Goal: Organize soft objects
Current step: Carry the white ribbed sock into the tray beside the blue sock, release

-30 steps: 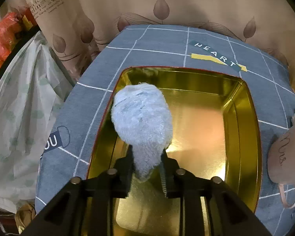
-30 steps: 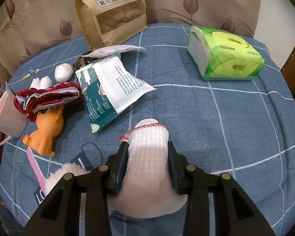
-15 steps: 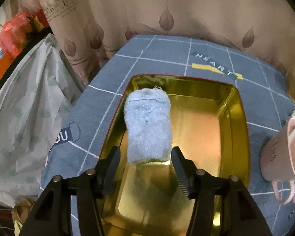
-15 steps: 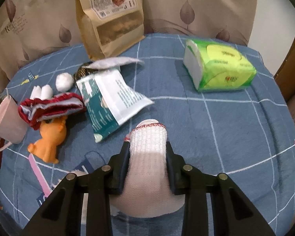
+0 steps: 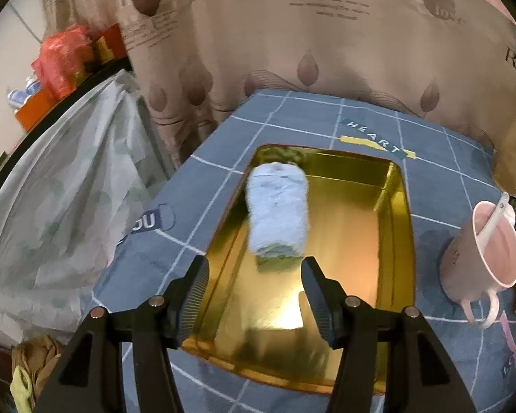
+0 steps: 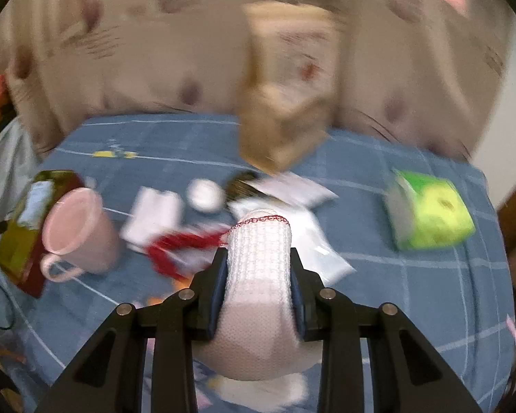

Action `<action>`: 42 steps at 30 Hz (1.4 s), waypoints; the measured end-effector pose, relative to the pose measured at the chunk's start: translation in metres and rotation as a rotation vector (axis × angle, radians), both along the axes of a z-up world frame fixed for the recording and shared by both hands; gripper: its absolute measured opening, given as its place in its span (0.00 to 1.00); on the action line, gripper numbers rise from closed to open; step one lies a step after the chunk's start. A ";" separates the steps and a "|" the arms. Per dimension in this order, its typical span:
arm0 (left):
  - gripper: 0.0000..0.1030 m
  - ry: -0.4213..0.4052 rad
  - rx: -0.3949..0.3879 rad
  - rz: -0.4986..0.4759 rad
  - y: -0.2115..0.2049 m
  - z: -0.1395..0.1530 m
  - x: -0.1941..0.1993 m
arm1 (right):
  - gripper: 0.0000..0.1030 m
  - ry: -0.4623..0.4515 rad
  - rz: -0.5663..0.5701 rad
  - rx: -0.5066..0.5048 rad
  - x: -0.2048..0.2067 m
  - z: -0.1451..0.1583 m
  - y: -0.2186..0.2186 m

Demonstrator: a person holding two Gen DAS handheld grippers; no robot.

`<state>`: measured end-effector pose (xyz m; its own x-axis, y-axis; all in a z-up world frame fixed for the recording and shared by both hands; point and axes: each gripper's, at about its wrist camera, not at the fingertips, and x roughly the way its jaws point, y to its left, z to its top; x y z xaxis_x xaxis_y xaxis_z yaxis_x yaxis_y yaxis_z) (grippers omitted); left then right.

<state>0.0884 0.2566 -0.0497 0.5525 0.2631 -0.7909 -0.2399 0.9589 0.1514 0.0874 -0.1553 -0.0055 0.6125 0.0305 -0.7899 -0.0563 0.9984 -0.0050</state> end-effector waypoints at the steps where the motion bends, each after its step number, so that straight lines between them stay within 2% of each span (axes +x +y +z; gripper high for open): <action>1: 0.55 -0.002 -0.002 0.009 0.003 0.000 -0.003 | 0.29 -0.009 0.029 0.000 0.003 0.004 0.012; 10: 0.55 -0.021 -0.050 0.118 0.041 0.002 -0.016 | 0.29 -0.026 0.303 0.062 0.041 0.023 0.148; 15: 0.55 -0.003 -0.054 0.146 0.050 -0.002 -0.016 | 0.29 0.001 0.413 0.106 0.059 0.015 0.225; 20: 0.55 0.005 -0.062 0.163 0.056 -0.006 -0.016 | 0.29 0.043 0.490 0.094 0.073 -0.002 0.288; 28: 0.55 0.015 -0.075 0.162 0.060 -0.009 -0.014 | 0.29 0.095 0.485 0.047 0.103 -0.033 0.334; 42: 0.55 0.021 -0.088 0.159 0.062 -0.012 -0.012 | 0.31 0.177 0.432 0.010 0.147 -0.078 0.357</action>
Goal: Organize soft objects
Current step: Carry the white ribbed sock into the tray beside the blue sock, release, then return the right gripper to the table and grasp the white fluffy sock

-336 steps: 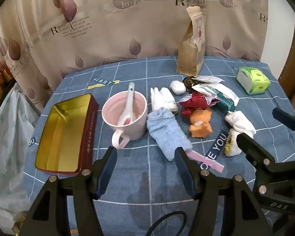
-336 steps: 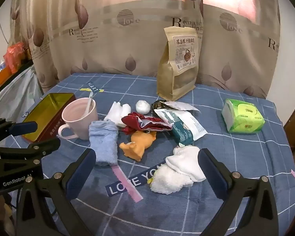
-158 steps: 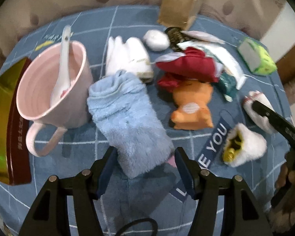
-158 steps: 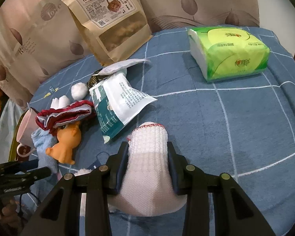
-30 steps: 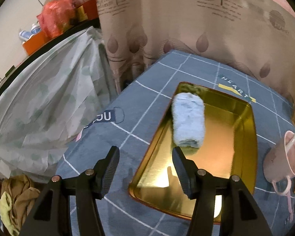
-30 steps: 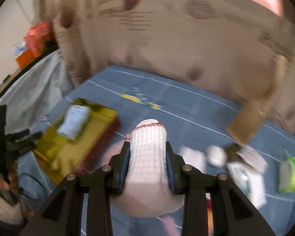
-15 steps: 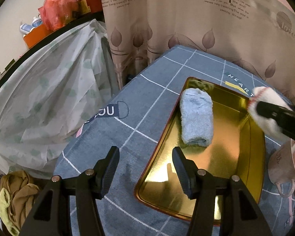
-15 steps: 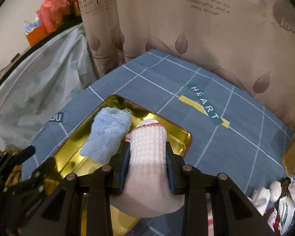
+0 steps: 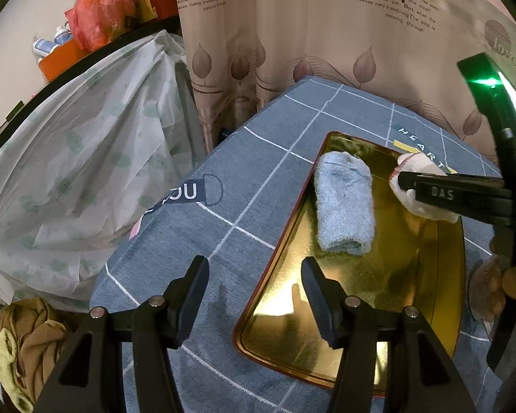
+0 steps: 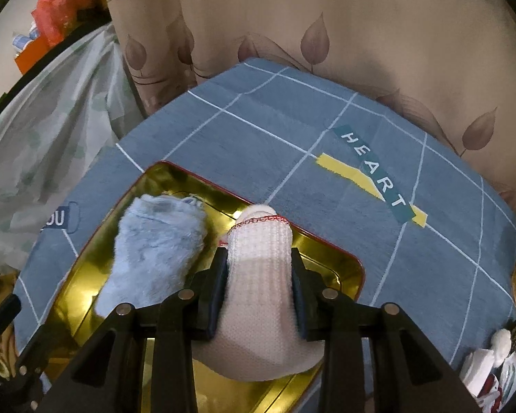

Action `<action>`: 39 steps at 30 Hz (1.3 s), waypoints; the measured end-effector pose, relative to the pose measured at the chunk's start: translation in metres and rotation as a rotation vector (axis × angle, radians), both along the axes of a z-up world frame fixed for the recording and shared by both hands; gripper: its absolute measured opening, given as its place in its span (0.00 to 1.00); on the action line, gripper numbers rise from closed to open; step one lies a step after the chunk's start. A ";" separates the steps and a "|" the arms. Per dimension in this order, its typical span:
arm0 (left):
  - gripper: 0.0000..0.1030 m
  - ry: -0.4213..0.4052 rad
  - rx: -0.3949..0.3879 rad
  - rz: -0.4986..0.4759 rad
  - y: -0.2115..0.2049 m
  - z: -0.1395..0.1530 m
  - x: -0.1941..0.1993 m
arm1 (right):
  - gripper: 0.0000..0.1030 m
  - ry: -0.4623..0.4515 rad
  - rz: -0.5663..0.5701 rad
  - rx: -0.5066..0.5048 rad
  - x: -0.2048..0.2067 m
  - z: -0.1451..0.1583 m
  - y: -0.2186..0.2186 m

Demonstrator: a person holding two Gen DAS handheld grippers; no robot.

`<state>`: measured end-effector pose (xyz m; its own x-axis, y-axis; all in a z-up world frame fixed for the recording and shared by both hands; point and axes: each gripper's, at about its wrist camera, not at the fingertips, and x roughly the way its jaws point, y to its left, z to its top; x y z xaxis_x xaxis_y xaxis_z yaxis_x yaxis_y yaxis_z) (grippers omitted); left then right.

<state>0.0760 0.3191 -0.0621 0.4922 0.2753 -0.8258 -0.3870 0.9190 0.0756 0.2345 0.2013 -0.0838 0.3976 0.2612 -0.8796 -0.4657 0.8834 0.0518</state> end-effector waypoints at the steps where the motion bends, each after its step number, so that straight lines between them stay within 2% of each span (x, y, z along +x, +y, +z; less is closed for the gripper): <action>1: 0.55 0.000 -0.001 0.000 0.000 0.000 0.000 | 0.31 0.000 0.000 -0.003 0.001 -0.002 0.000; 9: 0.55 0.004 -0.004 0.000 0.000 -0.001 0.001 | 0.35 0.013 0.000 -0.017 0.005 -0.012 0.003; 11: 0.55 0.003 -0.004 0.000 0.000 -0.001 0.001 | 0.41 0.011 0.002 -0.014 0.005 -0.012 0.003; 13: 0.55 0.002 -0.004 -0.002 0.000 -0.002 0.002 | 0.56 0.006 0.000 -0.005 0.004 -0.011 0.002; 15: 0.55 0.002 -0.004 -0.001 0.000 -0.002 0.001 | 0.64 -0.011 -0.004 0.003 0.003 -0.006 0.002; 17: 0.55 0.001 -0.004 -0.001 0.000 -0.002 0.001 | 0.64 -0.032 -0.002 0.013 0.001 0.003 0.001; 22: 0.55 -0.001 -0.004 -0.002 0.000 -0.001 0.001 | 0.74 -0.061 -0.007 0.059 -0.006 0.027 -0.005; 31: 0.55 -0.010 0.004 -0.008 -0.002 0.001 0.001 | 0.74 -0.092 -0.004 0.132 -0.045 0.066 -0.039; 39: 0.55 -0.009 0.023 -0.020 -0.007 0.003 0.000 | 0.74 -0.140 -0.084 0.148 -0.090 0.086 -0.134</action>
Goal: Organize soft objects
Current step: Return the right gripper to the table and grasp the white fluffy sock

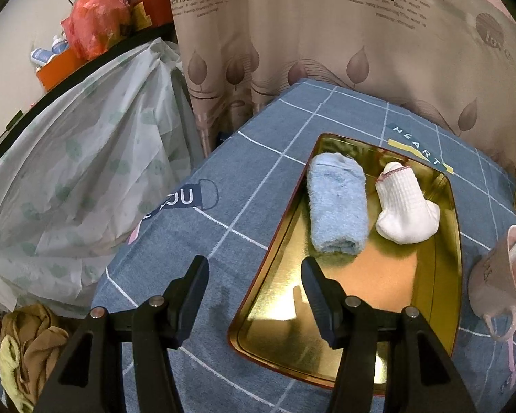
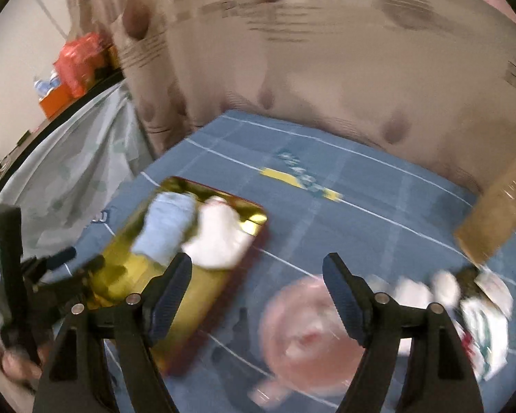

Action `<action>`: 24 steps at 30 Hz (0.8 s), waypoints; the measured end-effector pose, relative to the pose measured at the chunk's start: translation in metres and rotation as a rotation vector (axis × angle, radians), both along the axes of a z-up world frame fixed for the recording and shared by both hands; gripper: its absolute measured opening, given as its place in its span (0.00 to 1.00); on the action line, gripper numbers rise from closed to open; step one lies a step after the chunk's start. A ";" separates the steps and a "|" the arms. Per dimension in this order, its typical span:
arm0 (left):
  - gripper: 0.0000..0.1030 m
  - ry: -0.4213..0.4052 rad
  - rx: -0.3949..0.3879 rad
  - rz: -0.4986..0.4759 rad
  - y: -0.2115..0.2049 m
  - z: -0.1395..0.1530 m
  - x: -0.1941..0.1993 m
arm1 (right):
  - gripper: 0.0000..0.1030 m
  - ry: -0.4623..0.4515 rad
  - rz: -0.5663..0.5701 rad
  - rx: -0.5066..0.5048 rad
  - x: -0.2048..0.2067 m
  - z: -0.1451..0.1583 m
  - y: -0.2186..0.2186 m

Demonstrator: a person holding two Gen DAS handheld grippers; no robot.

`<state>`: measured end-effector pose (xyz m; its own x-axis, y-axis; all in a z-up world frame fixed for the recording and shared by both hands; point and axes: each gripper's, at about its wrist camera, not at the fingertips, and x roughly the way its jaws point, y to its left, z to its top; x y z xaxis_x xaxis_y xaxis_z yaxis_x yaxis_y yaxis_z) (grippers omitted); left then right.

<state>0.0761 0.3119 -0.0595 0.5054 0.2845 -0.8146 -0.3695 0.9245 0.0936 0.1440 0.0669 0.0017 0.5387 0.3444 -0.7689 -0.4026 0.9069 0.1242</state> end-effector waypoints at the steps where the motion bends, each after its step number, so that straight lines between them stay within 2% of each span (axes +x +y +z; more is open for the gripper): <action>1: 0.55 0.000 0.005 -0.002 -0.001 0.000 0.000 | 0.74 -0.001 -0.025 -0.004 -0.004 0.000 -0.017; 10: 0.55 0.003 0.039 -0.021 -0.012 0.001 0.000 | 0.74 -0.013 -0.300 -0.094 -0.028 -0.001 -0.168; 14: 0.55 0.001 0.054 -0.041 -0.020 0.001 0.000 | 0.74 0.035 -0.411 -0.105 -0.046 -0.015 -0.225; 19: 0.55 -0.003 0.069 -0.074 -0.031 0.004 -0.001 | 0.74 0.115 -0.459 -0.108 -0.083 -0.042 -0.258; 24: 0.55 -0.023 0.080 -0.114 -0.045 0.010 -0.003 | 0.74 0.180 -0.449 -0.084 -0.119 -0.066 -0.263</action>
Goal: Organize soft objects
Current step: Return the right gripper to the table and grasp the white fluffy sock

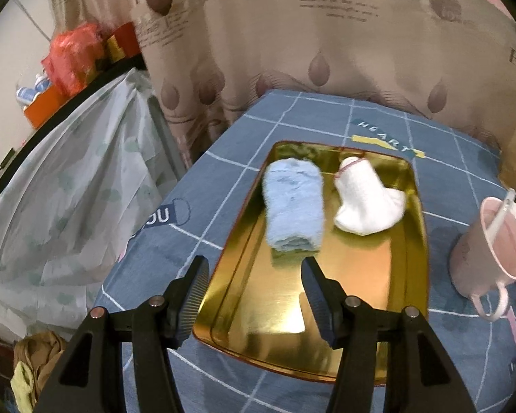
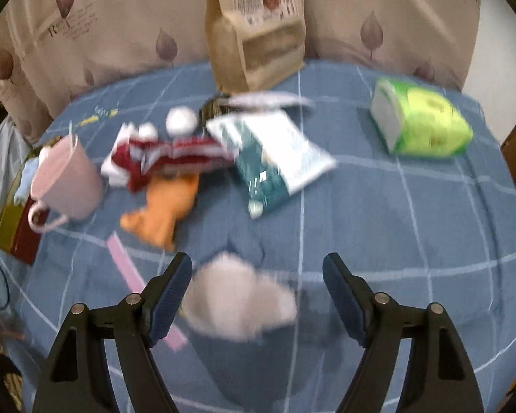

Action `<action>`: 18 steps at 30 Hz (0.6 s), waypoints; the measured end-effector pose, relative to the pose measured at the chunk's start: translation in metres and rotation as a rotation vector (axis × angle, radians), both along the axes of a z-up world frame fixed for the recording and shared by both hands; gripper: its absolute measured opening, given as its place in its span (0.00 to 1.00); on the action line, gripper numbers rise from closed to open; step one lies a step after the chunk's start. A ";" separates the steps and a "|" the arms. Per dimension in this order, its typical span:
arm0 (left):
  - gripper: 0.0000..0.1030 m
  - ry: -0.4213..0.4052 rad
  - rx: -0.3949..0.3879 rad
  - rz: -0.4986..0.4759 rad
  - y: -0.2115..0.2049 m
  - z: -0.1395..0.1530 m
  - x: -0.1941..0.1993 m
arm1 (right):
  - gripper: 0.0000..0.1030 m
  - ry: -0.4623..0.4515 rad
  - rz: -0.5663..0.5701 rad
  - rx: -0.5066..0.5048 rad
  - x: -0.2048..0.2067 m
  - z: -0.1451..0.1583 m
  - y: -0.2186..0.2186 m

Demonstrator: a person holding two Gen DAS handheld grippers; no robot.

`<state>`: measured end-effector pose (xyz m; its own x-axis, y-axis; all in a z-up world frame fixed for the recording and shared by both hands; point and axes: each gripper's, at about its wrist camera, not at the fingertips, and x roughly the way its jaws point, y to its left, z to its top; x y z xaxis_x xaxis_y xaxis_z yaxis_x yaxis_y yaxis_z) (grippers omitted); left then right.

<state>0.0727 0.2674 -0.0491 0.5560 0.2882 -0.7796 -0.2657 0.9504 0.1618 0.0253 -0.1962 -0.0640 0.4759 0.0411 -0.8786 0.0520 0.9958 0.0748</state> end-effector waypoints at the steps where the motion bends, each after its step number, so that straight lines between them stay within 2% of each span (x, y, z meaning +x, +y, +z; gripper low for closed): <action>1: 0.55 -0.003 0.002 -0.011 -0.003 0.002 -0.001 | 0.74 0.007 0.004 0.013 -0.005 -0.004 0.000; 4: 0.55 -0.015 0.009 -0.045 -0.015 0.008 -0.003 | 0.78 0.007 0.007 0.035 -0.012 -0.013 0.003; 11: 0.55 -0.026 0.010 -0.173 -0.059 0.019 -0.015 | 0.78 0.010 0.023 0.060 -0.011 -0.028 0.006; 12: 0.55 -0.023 0.004 -0.199 -0.068 0.020 -0.017 | 0.77 0.009 0.028 0.069 -0.010 -0.030 0.007; 14: 0.55 -0.018 -0.004 -0.240 -0.083 0.021 -0.018 | 0.67 -0.003 0.026 0.067 -0.010 -0.032 0.006; 18: 0.56 -0.003 -0.006 -0.331 -0.122 0.020 -0.020 | 0.60 -0.029 0.028 0.069 -0.012 -0.031 0.005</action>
<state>0.0532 0.1450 -0.0291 0.6211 0.0873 -0.7788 0.0572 0.9861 0.1561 0.0135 -0.1913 -0.0951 0.4985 0.1145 -0.8593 0.0208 0.9894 0.1439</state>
